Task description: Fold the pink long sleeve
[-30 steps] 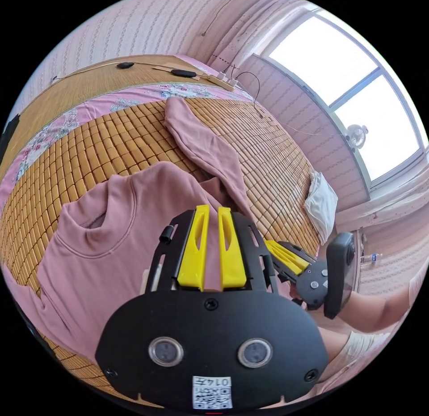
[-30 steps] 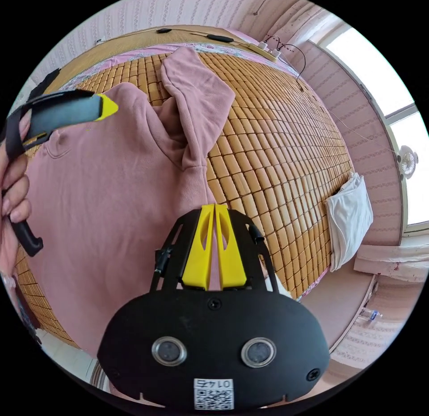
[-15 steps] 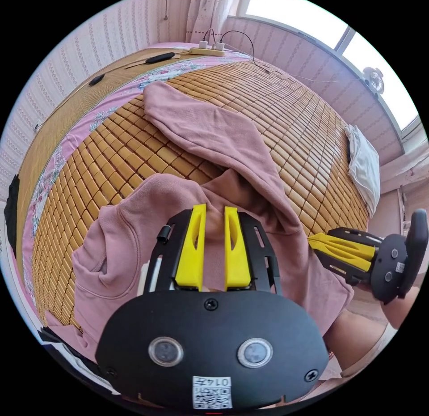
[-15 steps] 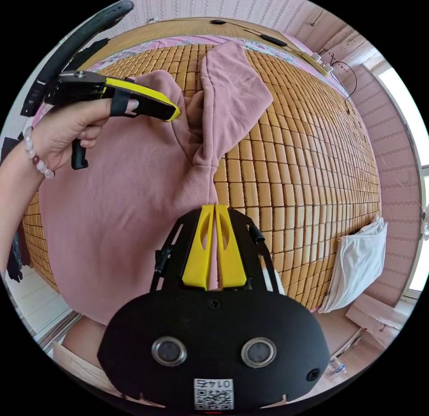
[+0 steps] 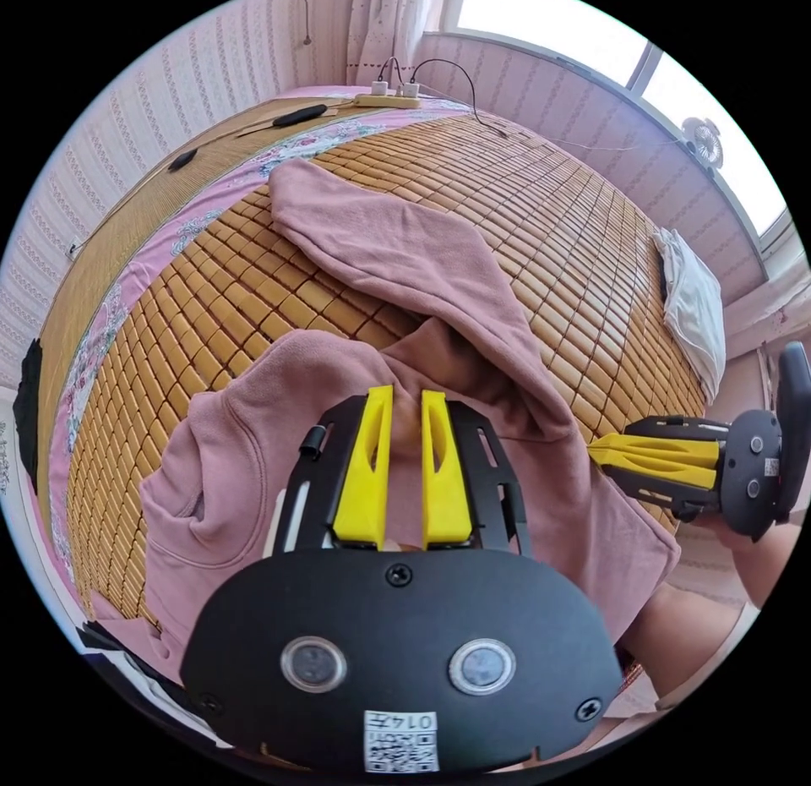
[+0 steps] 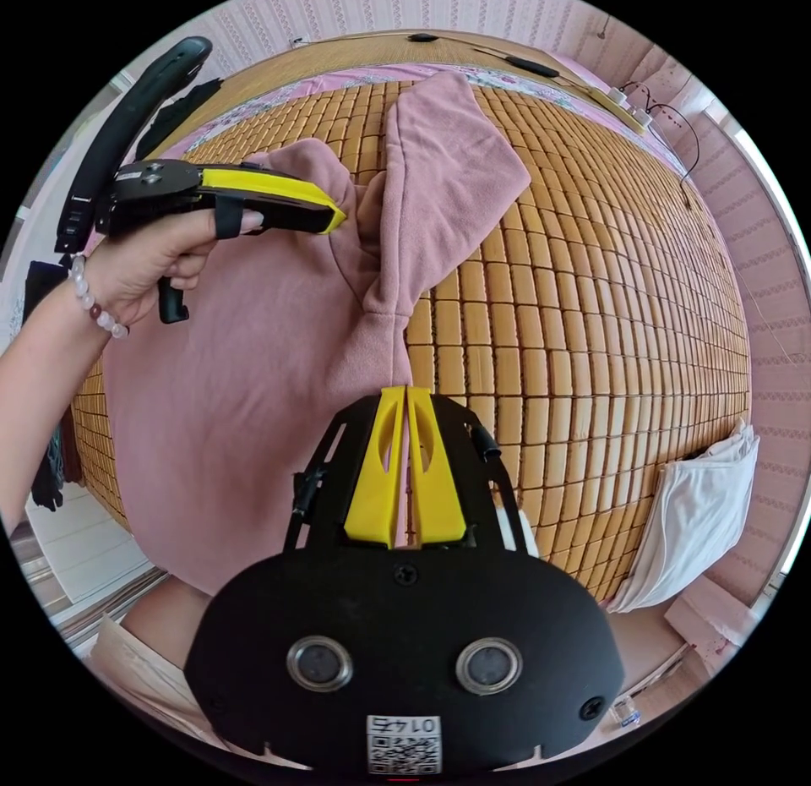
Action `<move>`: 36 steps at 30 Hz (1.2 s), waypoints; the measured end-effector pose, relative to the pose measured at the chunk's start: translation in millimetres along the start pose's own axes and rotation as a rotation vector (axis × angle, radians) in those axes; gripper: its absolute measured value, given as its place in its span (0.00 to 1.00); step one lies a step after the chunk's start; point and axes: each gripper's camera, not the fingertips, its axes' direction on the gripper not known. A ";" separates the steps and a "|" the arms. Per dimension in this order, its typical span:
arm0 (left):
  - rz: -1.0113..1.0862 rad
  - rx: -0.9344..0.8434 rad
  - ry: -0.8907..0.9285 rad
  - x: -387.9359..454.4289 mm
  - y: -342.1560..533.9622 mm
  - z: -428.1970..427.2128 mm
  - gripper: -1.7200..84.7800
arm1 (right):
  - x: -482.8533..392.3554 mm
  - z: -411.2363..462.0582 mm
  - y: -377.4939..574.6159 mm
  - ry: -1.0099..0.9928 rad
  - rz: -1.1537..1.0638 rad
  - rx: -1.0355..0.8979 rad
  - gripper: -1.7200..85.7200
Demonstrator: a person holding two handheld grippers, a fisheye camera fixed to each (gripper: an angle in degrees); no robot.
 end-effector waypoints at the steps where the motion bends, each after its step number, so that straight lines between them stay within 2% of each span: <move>1: 0.008 -0.004 -0.003 0.1 -1.4 1.6 0.09 | 1.3 0.4 1.2 0.001 -0.002 0.001 0.01; 10: 0.009 -0.003 0.002 -3.6 -5.5 11.4 0.08 | 19.6 4.6 23.9 0.002 -0.057 0.022 0.02; 13: 0.000 0.005 0.007 -5.2 -4.8 13.5 0.08 | 43.2 -19.0 29.5 -0.026 -0.015 0.138 0.06; 15: -0.012 0.012 0.018 -7.5 -3.8 14.6 0.08 | 61.4 -35.6 13.5 -0.058 -0.044 0.238 0.08; 20: -0.033 0.024 0.017 -8.5 -1.3 16.5 0.08 | 62.7 -22.4 -71.5 -0.003 -0.145 0.278 0.15; 22: -0.041 0.027 0.016 -8.7 -0.5 16.8 0.08 | 57.5 -6.4 -99.6 -0.014 -0.140 0.270 0.14; 25: -0.049 0.030 0.020 -9.8 1.0 17.1 0.08 | 53.8 40.1 -126.3 -0.002 -0.121 0.141 0.06; 28: -0.041 0.026 0.021 -10.2 1.7 17.0 0.08 | 83.1 27.6 -106.9 -0.094 -0.057 0.212 0.02; 30: -0.037 0.029 0.023 -10.4 2.8 16.5 0.08 | 123.6 -15.8 -44.2 -0.141 0.081 0.418 0.02; 32: -0.037 0.033 0.028 -11.1 4.6 15.4 0.08 | 149.5 -41.5 22.0 -0.130 0.194 0.496 0.02; 34: -0.035 0.035 0.029 -11.1 5.7 14.3 0.08 | 165.9 -50.1 90.0 -0.085 0.287 0.483 0.02; 36: -0.028 0.035 0.031 -10.9 6.4 12.6 0.09 | 173.3 -26.8 159.5 -0.072 0.362 0.278 0.02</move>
